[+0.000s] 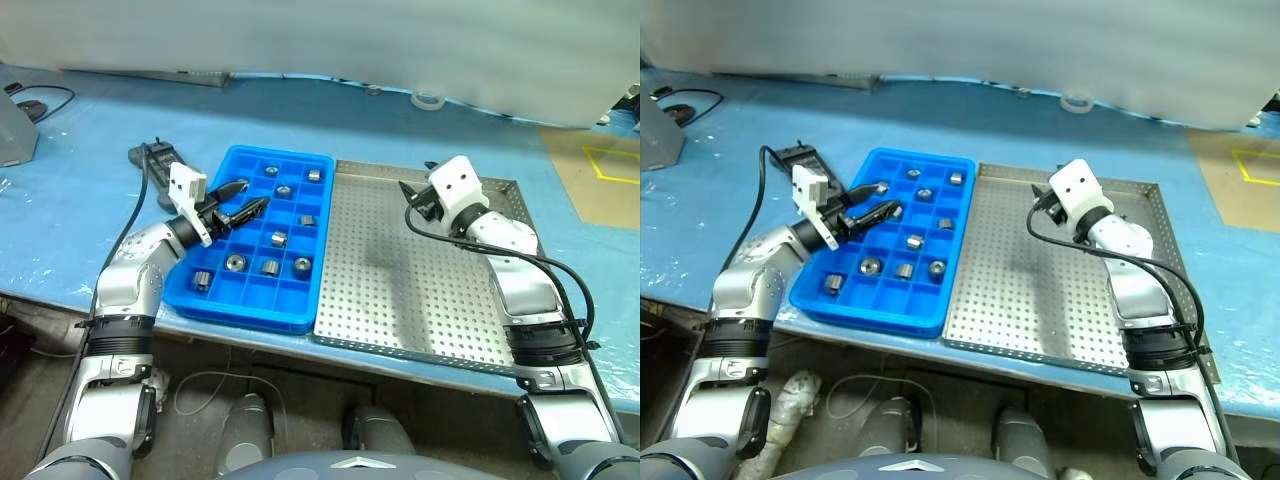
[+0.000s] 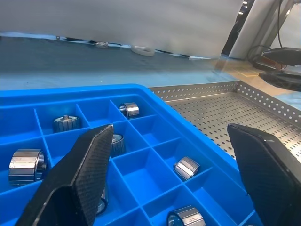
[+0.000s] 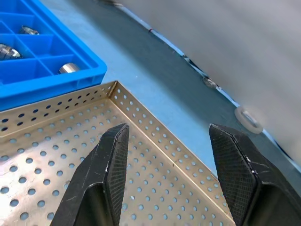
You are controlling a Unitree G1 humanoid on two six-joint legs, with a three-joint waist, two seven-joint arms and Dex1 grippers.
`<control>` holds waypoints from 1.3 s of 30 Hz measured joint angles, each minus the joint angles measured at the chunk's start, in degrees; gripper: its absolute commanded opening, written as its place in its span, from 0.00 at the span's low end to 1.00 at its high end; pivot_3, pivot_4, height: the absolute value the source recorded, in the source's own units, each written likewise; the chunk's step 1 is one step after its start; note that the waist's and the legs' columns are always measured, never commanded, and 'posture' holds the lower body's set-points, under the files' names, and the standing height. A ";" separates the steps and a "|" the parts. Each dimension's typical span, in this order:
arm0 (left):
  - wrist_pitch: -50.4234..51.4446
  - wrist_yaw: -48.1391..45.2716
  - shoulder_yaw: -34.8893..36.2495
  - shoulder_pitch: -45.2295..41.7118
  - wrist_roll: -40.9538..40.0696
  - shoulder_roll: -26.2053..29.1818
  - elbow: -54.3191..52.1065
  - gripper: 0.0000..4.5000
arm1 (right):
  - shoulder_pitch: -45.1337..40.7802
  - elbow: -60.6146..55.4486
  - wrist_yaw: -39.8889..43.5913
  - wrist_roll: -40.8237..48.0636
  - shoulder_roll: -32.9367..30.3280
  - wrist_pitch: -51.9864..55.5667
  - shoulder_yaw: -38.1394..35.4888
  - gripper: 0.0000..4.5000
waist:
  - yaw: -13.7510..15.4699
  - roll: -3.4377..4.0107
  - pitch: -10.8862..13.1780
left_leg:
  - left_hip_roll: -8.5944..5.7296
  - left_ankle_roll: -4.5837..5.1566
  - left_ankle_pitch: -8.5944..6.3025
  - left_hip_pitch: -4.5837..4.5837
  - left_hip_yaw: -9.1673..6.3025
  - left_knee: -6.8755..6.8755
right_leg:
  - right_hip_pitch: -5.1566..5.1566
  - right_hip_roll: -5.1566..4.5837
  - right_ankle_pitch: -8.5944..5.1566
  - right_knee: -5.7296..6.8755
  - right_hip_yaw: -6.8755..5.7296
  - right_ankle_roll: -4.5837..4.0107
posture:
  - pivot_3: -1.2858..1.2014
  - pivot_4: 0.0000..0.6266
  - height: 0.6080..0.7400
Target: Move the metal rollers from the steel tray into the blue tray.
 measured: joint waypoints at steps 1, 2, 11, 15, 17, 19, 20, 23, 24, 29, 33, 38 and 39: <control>0.18 -0.05 -0.35 -0.01 -0.01 -0.51 0.00 0.91 | 0.47 -0.18 -0.04 -0.07 0.01 0.24 0.23 0.63 | -0.06 0.00 0.00 | -0.01 0.00 0.00 0.00 0.00 0.00 | -0.01 0.00 0.00 0.00 0.01 0.01 | 0.49 0.24 1.00; 0.36 -0.16 -0.75 -0.03 -0.11 -1.00 0.00 0.91 | 0.76 -0.40 -0.09 -0.11 0.07 0.54 0.34 0.63 | -0.13 0.00 0.00 | -0.01 0.00 0.00 -0.01 0.00 0.01 | -0.02 0.00 0.01 0.00 0.01 0.01 | 0.48 0.24 1.00; 0.18 -1.58 -3.39 -5.69 0.57 -3.60 4.48 0.91 | 3.55 -4.79 -3.07 -0.64 0.64 2.22 0.14 0.63 | -0.39 0.01 -0.01 | -0.03 0.00 0.00 0.01 0.01 0.03 | -0.01 0.01 0.01 0.00 0.09 0.01 | 0.45 0.24 1.00; 0.18 -2.55 -5.43 -5.78 1.38 -4.49 5.72 0.91 | 6.37 -6.14 -3.55 -1.11 0.68 2.81 0.25 0.63 | -0.70 0.01 -0.01 | -0.02 0.01 0.00 0.00 0.02 0.06 | -0.05 0.02 0.01 0.00 0.12 0.02 | 0.45 0.24 1.00; 0.20 -3.20 -5.88 -5.79 1.57 -4.49 5.88 0.91 | 6.82 -6.89 -3.57 -1.07 0.70 3.20 0.24 0.63 | -1.13 0.03 0.00 | -0.01 0.01 0.00 0.01 0.02 0.03 | -0.05 0.03 0.01 0.00 0.11 0.02 | 0.44 0.24 1.00; 0.25 -3.53 -6.03 -6.27 1.62 -4.50 6.51 0.91 | 6.82 -7.33 -3.68 -1.09 0.71 3.37 0.21 0.63 | -1.52 0.03 0.00 | -0.01 0.01 -0.01 0.01 0.02 0.02 | -0.03 0.02 0.01 -0.01 0.12 0.01 | 0.44 0.24 1.00; 0.21 -3.74 -6.20 -6.67 1.84 -4.50 6.81 0.91 | 6.84 -7.33 -3.79 -1.10 0.75 3.37 0.21 0.63 | -1.64 0.03 0.00 | -0.01 0.02 -0.01 0.01 0.02 0.02 | -0.03 0.02 0.00 -0.02 0.12 0.01 | 0.44 0.24 1.00; 0.16 -4.34 -6.62 -7.23 1.96 -5.00 7.01 0.91 | 7.33 -7.56 -4.07 -1.11 0.76 3.46 0.20 0.63 | -1.70 0.04 0.00 | -0.01 0.04 -0.02 0.02 0.04 0.03 | -0.02 0.01 -0.01 -0.02 0.14 -0.01 | 0.44 0.24 1.00; 0.16 -4.49 -6.62 -7.27 1.95 -5.28 7.08 0.91 | 7.72 -8.07 -4.11 -1.10 0.76 3.53 0.20 0.63 | -1.70 0.04 0.00 | -0.01 0.05 -0.03 0.01 0.04 0.03 | -0.02 0.01 -0.01 -0.02 0.14 -0.02 | 0.44 0.24 1.00; -0.73 -4.48 -6.61 -7.86 2.09 -6.28 8.67 0.91 | 7.87 -8.91 -3.95 -1.10 0.15 3.64 0.14 0.63 | -1.74 0.04 0.00 | -0.01 0.09 -0.04 0.01 0.04 0.05 | 0.00 0.01 -0.02 -0.02 0.14 -0.03 | 0.44 0.24 1.00; -1.23 -4.34 -6.60 -7.85 2.20 -7.51 9.02 0.91 | 7.69 -8.91 -3.56 -1.10 -0.39 4.13 0.11 0.63 | -1.72 0.04 0.00 | -0.01 0.14 -0.07 0.00 0.06 0.06 | 0.00 -0.01 -0.03 -0.02 0.14 -0.05 | 0.44 0.24 1.00; -2.16 -3.85 -6.57 -7.84 2.23 -8.32 9.29 0.91 | 6.47 -8.91 -2.94 -1.10 -0.65 4.52 0.13 0.63 | -1.74 0.04 0.00 | 0.00 0.14 -0.07 0.01 0.06 0.07 | -0.01 -0.01 -0.03 -0.01 0.13 -0.06 | 0.45 0.24 1.00; -2.40 -3.74 -6.49 -7.84 2.27 -8.34 9.40 0.91 | 6.19 -8.91 -2.66 -1.10 -0.72 4.52 0.17 0.63 | -1.73 0.04 0.00 | 0.00 0.15 -0.07 0.00 0.06 0.07 | -0.01 -0.01 -0.03 -0.01 0.13 -0.06 | 0.45 0.24 1.00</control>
